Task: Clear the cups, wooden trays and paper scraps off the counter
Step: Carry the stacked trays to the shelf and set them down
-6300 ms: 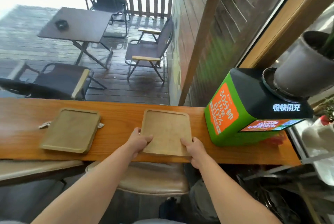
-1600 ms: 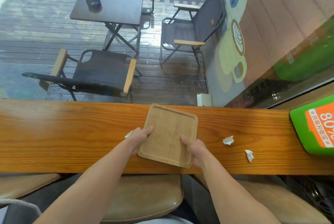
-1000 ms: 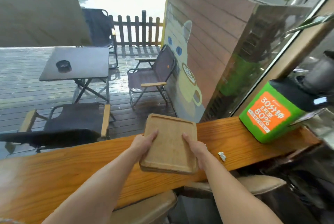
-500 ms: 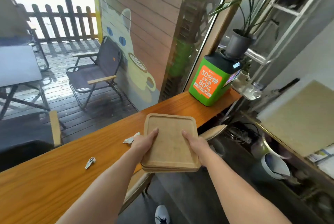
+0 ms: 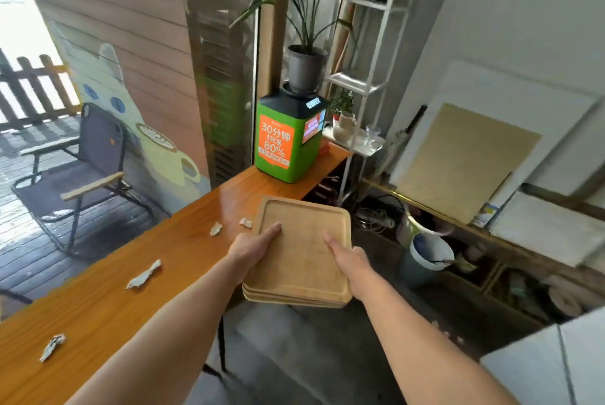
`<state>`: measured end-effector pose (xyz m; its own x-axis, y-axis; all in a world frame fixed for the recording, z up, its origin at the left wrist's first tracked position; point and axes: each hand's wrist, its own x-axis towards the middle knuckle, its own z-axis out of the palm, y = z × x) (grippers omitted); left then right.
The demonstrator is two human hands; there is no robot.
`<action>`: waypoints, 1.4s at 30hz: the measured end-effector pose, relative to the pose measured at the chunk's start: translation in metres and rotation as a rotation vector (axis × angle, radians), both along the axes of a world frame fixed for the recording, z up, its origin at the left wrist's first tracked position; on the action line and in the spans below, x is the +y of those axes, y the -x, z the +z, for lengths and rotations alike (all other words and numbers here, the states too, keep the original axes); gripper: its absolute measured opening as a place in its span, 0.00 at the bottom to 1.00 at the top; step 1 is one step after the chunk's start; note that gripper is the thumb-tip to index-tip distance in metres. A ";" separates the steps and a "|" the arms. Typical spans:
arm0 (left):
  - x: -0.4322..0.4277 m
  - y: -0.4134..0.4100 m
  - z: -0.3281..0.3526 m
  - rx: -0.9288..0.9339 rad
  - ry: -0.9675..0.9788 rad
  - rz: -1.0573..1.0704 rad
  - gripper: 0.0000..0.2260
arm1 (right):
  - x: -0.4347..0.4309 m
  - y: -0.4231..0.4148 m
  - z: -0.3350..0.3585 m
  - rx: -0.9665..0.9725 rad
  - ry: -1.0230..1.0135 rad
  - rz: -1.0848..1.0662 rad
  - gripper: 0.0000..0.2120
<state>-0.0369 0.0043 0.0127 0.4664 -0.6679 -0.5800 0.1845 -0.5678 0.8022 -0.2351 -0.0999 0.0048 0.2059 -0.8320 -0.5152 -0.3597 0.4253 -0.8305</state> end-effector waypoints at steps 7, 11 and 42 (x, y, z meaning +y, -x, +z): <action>-0.079 0.165 -0.016 -0.111 -0.037 -0.179 0.38 | -0.045 0.175 -0.019 0.028 -0.040 -0.170 0.44; -0.108 0.243 -0.018 -0.116 -0.015 -0.277 0.38 | -0.053 0.255 -0.020 0.049 -0.073 -0.272 0.44; -0.449 0.287 -0.010 -0.017 -0.034 -0.510 0.47 | -0.324 0.312 0.008 0.047 -0.139 -0.559 0.45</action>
